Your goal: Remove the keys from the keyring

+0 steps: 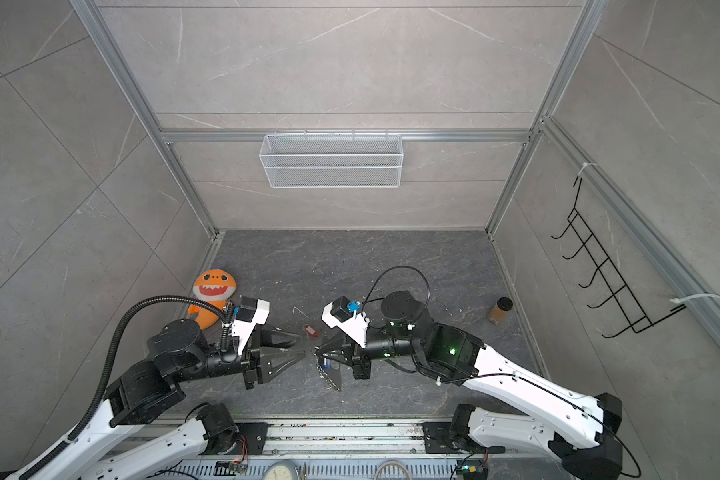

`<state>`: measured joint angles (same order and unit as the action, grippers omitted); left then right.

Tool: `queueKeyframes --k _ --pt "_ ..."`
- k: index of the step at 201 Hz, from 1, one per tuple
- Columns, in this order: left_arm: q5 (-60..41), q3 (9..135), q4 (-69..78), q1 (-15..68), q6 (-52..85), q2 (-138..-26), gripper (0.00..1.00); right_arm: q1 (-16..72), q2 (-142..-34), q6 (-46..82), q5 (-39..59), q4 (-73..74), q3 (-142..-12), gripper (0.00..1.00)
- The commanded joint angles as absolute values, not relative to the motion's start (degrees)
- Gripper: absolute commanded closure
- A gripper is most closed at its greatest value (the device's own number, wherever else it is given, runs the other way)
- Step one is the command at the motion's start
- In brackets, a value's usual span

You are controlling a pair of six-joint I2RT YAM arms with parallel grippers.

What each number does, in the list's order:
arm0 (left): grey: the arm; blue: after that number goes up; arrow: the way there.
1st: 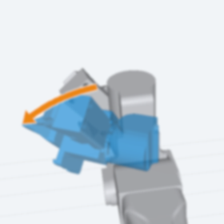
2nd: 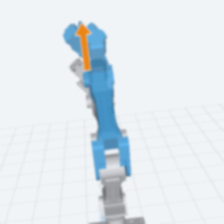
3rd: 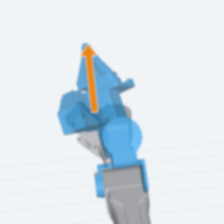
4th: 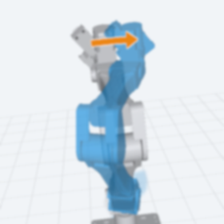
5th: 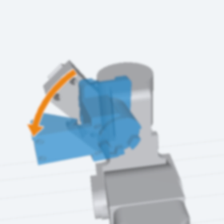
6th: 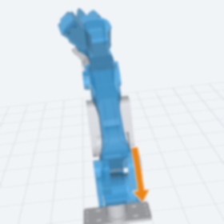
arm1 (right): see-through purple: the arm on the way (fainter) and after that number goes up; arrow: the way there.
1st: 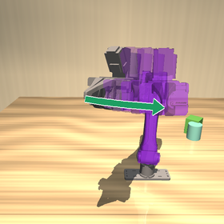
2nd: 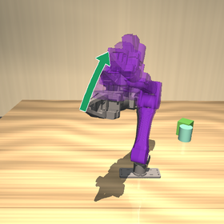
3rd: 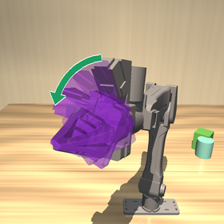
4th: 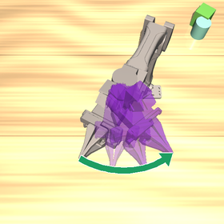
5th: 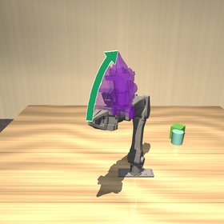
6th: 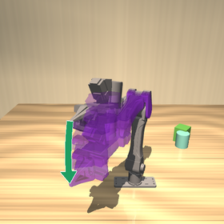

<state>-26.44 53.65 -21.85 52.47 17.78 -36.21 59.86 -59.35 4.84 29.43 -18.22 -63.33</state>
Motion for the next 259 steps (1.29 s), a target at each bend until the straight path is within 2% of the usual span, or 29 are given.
queueKeyframes --k 1,36,53,89,133,218,259 --pt "-30.5 56.8 -26.8 52.4 15.4 -38.0 0.57 59.5 -60.0 2.8 32.3 -22.3 -66.9 1.0" --pt "-32.6 58.0 -27.4 52.4 15.0 -39.9 0.63 59.4 -61.4 2.0 34.4 -25.0 -69.2 1.0" --pt "-33.3 58.2 -27.1 52.4 14.8 -40.6 0.69 59.4 -61.8 1.9 34.5 -25.4 -69.5 1.0" --pt "-34.1 58.5 -26.6 52.4 14.8 -41.5 0.71 59.4 -62.1 1.8 34.9 -25.6 -69.7 1.0" --pt "-34.6 59.3 -27.2 52.3 14.6 -42.6 0.82 59.4 -62.2 1.9 34.3 -25.6 -70.0 1.0" --pt "-35.5 58.9 -26.6 52.4 14.9 -43.1 0.83 59.4 -61.9 2.3 33.3 -24.9 -70.0 1.0" --pt "-35.7 58.6 -25.4 52.4 14.9 -43.3 0.98 59.4 -61.8 3.1 33.4 -23.8 -70.0 1.0"
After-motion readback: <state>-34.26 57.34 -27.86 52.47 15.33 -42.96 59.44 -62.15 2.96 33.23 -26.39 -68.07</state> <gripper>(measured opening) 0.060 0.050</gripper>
